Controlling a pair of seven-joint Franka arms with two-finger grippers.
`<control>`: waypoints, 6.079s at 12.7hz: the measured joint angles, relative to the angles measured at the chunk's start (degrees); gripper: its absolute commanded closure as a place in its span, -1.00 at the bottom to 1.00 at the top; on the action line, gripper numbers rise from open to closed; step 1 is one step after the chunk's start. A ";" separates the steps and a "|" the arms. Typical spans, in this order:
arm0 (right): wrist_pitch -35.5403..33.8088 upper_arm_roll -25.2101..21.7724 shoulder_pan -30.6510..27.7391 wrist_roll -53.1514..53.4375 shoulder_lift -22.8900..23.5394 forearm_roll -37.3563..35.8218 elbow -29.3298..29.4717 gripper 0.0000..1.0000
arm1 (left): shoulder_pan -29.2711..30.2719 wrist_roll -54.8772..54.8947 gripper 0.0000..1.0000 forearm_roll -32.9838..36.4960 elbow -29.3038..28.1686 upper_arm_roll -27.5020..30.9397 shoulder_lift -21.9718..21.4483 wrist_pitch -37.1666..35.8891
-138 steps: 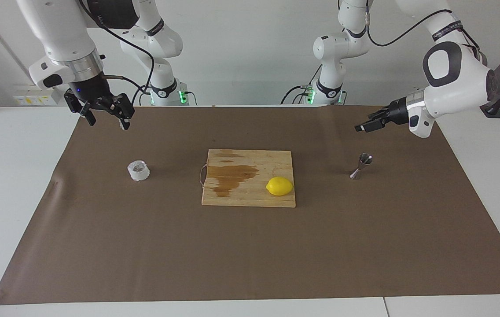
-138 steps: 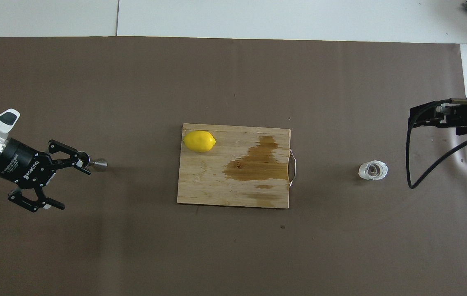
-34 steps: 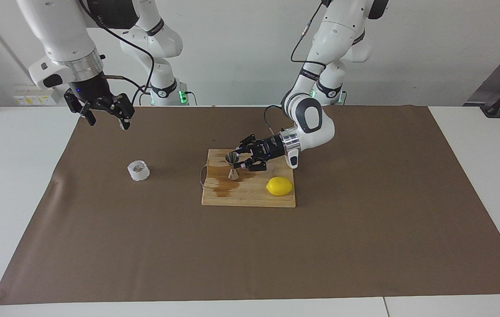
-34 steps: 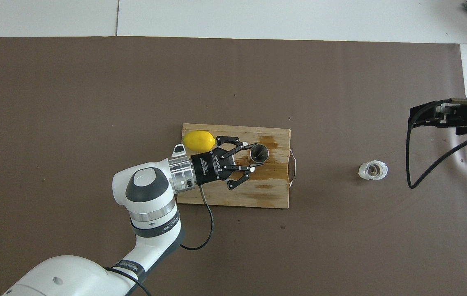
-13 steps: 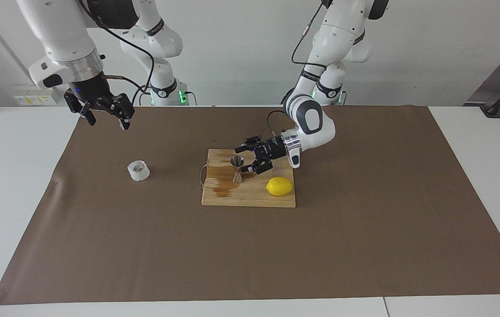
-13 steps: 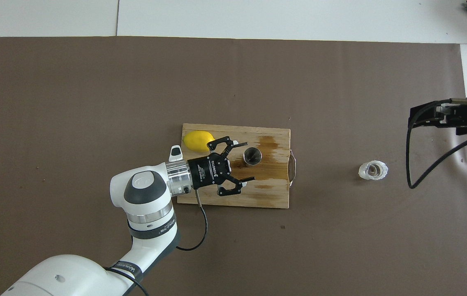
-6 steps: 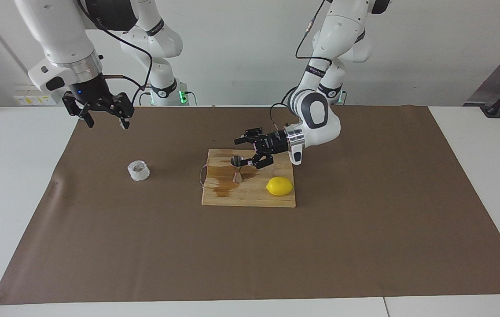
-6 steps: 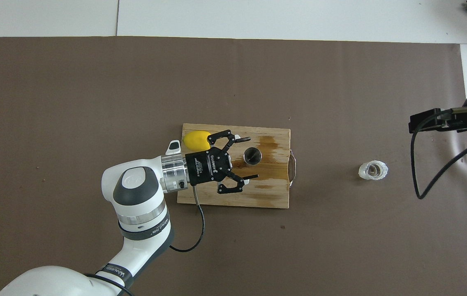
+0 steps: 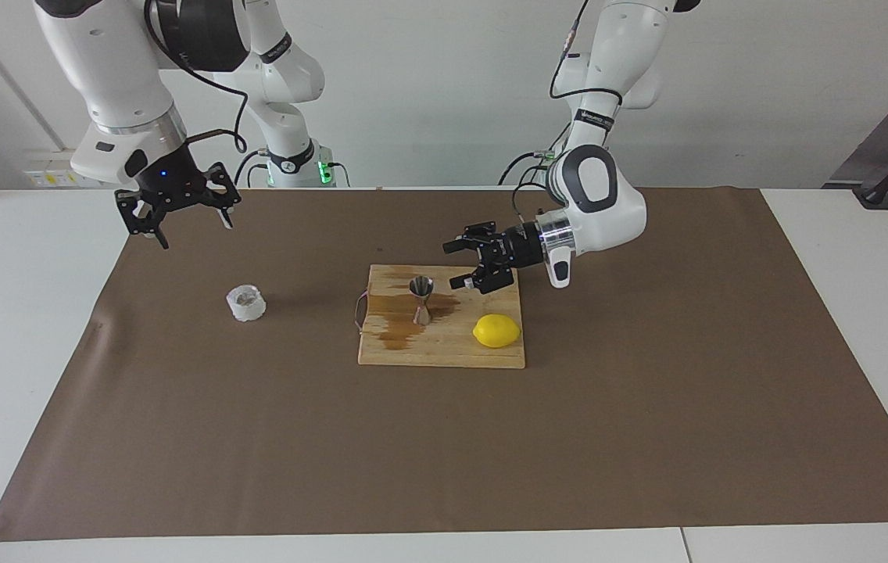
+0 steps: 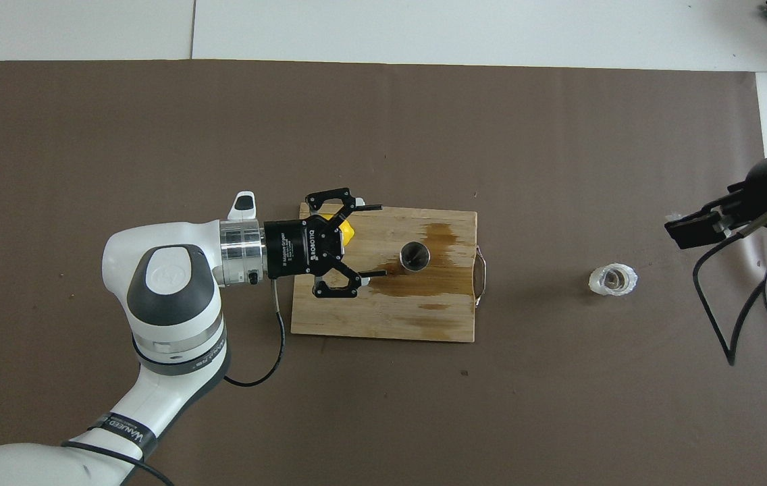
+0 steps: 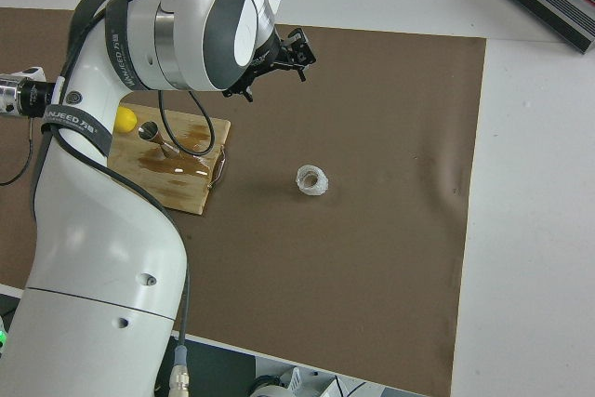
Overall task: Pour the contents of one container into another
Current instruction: 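Withdraw the left gripper while the right gripper reaches the white cup, then close the right gripper around the small white cup, then lift the white cup with the right gripper over the jigger, then tilt the white cup with the right gripper to pour into the jigger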
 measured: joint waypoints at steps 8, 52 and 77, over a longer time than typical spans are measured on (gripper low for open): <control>10.83 -0.09 -3.74 -41.92 -1.34 7.24 -14.12 -1.00 | 8.14 -0.28 -1.00 41.97 14.84 0.21 -1.43 -16.78; 27.40 0.94 -0.31 -65.90 -0.29 28.66 -29.70 0.86 | 20.17 30.20 -1.00 91.99 26.47 0.80 -13.52 -35.37; 20.99 1.38 32.04 -12.61 13.55 -26.88 -8.60 1.00 | 20.66 30.68 -1.00 92.09 26.03 1.20 -13.51 -36.24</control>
